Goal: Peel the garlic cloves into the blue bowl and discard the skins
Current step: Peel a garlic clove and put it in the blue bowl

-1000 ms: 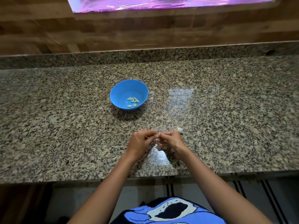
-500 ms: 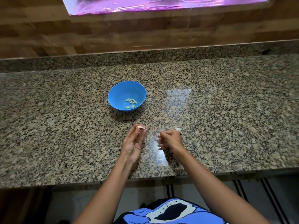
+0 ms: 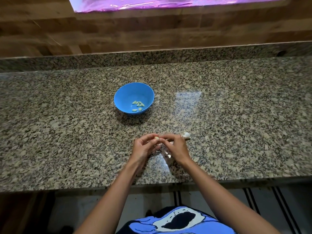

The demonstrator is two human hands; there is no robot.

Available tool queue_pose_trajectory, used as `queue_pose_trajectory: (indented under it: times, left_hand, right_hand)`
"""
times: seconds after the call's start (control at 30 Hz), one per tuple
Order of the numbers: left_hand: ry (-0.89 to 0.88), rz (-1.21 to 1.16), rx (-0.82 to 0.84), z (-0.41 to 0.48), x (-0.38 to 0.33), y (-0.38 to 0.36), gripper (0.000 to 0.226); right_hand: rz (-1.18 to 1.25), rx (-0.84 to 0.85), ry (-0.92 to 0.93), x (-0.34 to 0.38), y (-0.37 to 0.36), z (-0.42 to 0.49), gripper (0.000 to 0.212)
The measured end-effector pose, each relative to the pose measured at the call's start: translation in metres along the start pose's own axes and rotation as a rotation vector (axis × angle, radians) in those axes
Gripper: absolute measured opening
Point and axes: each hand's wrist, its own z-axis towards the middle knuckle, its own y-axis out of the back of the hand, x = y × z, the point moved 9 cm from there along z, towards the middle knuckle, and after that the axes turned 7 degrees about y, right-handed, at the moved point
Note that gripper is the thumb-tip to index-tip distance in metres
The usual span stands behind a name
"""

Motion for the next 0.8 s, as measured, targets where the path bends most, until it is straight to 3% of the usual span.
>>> queue_pose_trajectory:
  times: [0.3, 0.8]
  left_hand:
    - [-0.045, -0.003, -0.092, 0.003, -0.002, 0.005, 0.023]
    - [-0.079, 0.028, -0.084, 0.0, -0.007, 0.006, 0.02]
  right_hand:
    - [-0.247, -0.037, 0.131, 0.012, 0.008, 0.0, 0.022]
    - [-0.127, 0.064, 0.069, 0.006, 0.006, 0.003, 0.021]
